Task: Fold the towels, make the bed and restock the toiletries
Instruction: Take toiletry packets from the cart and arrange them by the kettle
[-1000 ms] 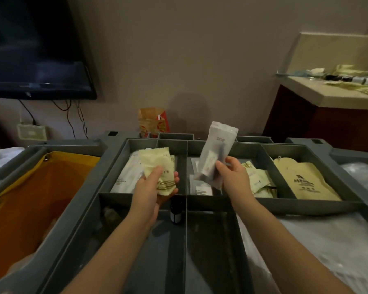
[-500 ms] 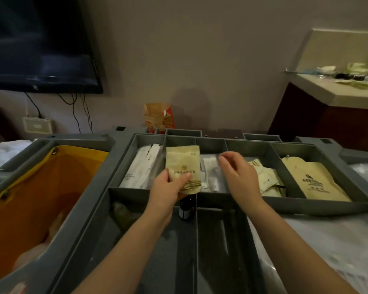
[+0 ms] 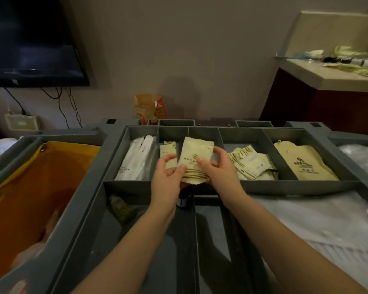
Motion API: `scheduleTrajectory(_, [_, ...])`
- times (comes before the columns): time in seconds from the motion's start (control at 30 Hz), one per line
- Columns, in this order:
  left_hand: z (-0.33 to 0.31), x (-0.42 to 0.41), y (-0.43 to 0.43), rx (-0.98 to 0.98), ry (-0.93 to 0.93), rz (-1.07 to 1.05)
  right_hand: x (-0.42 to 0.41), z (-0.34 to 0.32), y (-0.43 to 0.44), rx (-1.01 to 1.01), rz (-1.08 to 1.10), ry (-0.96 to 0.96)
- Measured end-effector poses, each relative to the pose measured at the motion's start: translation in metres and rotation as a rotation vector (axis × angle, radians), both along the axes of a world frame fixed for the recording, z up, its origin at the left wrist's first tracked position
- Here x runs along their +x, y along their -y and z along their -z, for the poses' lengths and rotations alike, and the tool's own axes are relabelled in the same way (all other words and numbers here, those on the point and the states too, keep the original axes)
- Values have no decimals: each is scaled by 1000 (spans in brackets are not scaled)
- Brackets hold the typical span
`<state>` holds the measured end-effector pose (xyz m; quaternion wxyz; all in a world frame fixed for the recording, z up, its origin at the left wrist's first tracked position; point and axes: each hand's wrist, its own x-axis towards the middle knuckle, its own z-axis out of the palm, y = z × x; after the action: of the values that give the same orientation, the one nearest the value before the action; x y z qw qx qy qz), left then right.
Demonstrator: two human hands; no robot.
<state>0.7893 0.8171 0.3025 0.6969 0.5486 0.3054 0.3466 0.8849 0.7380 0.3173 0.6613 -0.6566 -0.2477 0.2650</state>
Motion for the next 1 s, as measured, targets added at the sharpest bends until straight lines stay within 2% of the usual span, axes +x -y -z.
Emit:
scheduleTrajectory(0.07, [-1,-1,-3,71,14,-79,-3,2,2,-2,-32,165])
scheduleTrajectory(0.17, [-2,-3,-6,93,20,-57,-5,1,5,-39,-121,338])
scheduleTrajectory(0.3, [-4,-3,-5,55,-5,48,14,-6,13,-140,-86,305])
scheduleTrajectory(0.4, [-3,-6,-5,145,-86,40,50,-13,33,-154,100,261])
scheduleTrajectory(0.43, [-3,-7,-4,180,-110,24,65,-12,43,-227,176,305])
scheduleTrajectory(0.53, [-6,-8,0,277,-185,-14,97,-3,76,-630,290,545])
scheduleTrajectory(0.57, [-8,-8,2,322,-217,-18,102,-1,84,-657,332,553])
scheduleTrajectory(0.7, [-22,-9,17,531,-281,-13,100,-14,100,-465,452,526])
scheduleTrajectory(0.87, [-34,-18,65,662,-242,124,64,-33,140,-356,494,645])
scheduleTrajectory(1.0, [-37,-28,99,778,-219,182,26,-45,190,-326,593,668])
